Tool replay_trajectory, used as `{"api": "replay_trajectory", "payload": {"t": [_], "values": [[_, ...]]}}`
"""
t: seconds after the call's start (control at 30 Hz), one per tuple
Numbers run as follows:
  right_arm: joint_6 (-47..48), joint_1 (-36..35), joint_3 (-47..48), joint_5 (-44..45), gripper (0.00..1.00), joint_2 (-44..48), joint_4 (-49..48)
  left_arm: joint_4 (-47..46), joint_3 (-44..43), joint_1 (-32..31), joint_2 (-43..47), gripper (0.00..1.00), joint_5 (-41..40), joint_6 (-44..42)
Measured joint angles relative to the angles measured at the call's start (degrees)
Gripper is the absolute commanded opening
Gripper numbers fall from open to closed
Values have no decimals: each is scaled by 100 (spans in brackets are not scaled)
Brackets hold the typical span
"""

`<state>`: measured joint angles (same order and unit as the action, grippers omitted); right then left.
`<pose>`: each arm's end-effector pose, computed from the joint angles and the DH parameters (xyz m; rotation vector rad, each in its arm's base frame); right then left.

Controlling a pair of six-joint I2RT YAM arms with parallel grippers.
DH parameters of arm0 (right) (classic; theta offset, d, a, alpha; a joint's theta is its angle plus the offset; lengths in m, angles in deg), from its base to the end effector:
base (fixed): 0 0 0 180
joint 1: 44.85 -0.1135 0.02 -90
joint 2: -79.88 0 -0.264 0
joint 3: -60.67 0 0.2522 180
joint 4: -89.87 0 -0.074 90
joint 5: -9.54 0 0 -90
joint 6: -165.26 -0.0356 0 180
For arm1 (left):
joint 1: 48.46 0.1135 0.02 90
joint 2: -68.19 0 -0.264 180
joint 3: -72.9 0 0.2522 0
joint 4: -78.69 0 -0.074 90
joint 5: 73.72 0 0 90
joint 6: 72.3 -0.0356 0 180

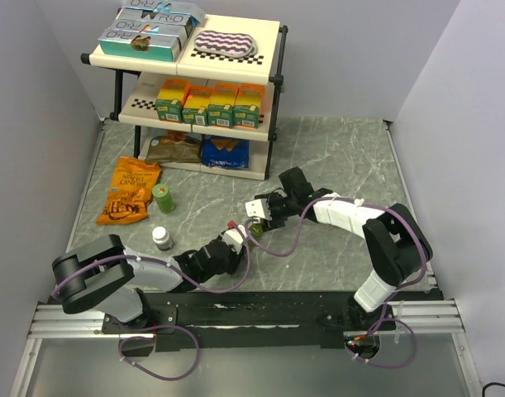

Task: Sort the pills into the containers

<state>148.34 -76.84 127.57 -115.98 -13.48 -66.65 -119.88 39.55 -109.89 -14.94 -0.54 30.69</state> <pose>0.2668 0.1911 0.1859 -1.9519 1.1638 0.3882 0.1256 -0.2091 0.1270 0.7080 2.0039 -0.4722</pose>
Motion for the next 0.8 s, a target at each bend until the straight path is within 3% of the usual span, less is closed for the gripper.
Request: {"api": "replay_trajectory", "payload": {"t": [0.1,0.47,0.8], "values": [[-105,0,33,-2,61,-13,-35,-44,-2,-4,-31,25,9,9],[-654,-2,496,212,56,-420,-173,-103,-42,-7,-111,11,13,-20],[-911,-181,793,752,56,-804,-284,-116,-94,-7,-177,9,17,-46]]}}
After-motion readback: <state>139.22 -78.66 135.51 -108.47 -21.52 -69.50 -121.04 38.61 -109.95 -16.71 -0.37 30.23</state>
